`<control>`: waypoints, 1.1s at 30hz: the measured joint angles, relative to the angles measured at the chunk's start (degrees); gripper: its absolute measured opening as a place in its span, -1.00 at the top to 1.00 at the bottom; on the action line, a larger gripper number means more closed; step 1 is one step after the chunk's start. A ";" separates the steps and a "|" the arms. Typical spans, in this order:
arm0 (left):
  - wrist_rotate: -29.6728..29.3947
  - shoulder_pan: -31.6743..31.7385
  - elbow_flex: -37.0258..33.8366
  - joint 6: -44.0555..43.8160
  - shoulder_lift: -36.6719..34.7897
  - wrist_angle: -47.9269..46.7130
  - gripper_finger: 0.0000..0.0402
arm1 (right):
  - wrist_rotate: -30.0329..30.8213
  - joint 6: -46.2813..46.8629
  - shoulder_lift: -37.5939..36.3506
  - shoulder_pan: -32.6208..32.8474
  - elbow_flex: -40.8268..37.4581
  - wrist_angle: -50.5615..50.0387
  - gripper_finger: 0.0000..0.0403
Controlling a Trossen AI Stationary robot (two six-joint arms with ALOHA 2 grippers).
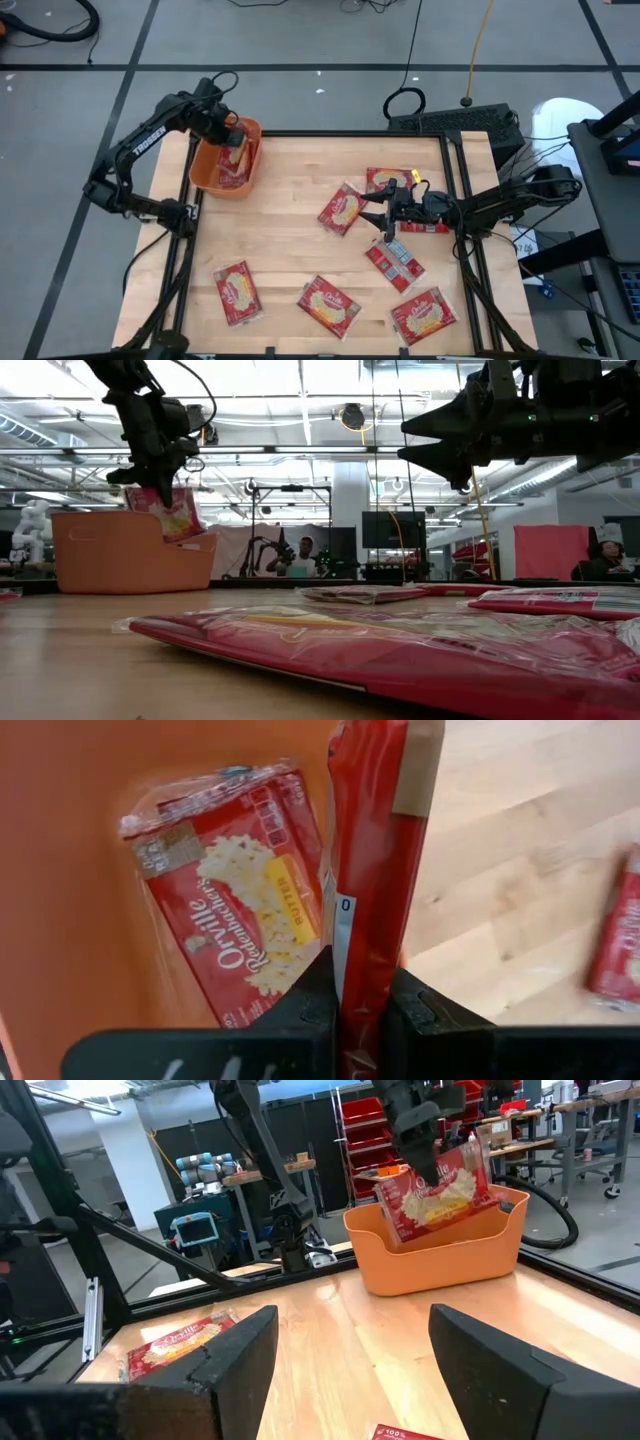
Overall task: Sort popcorn bags into baskets
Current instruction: Put the red popcorn bag into the orange bin
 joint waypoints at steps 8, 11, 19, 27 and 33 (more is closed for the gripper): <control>-1.04 -1.27 -4.75 -1.77 1.16 3.79 0.84 | -0.02 0.00 0.00 0.00 0.00 -0.45 -0.25; -0.97 -1.29 -6.40 -2.59 1.15 6.13 0.84 | 0.01 -0.02 0.00 0.00 0.00 -0.44 -0.25; -1.01 -1.27 -11.20 -3.92 1.16 10.54 0.84 | 0.02 -0.02 0.00 0.02 0.00 -0.68 -0.25; -1.02 -1.26 -14.46 -4.23 1.10 14.68 0.84 | 0.04 -0.17 0.00 0.02 0.00 -0.69 -0.25; -4.82 -1.25 -14.49 -4.19 1.10 15.99 0.69 | 0.02 -0.99 0.00 0.02 0.00 -0.70 -0.25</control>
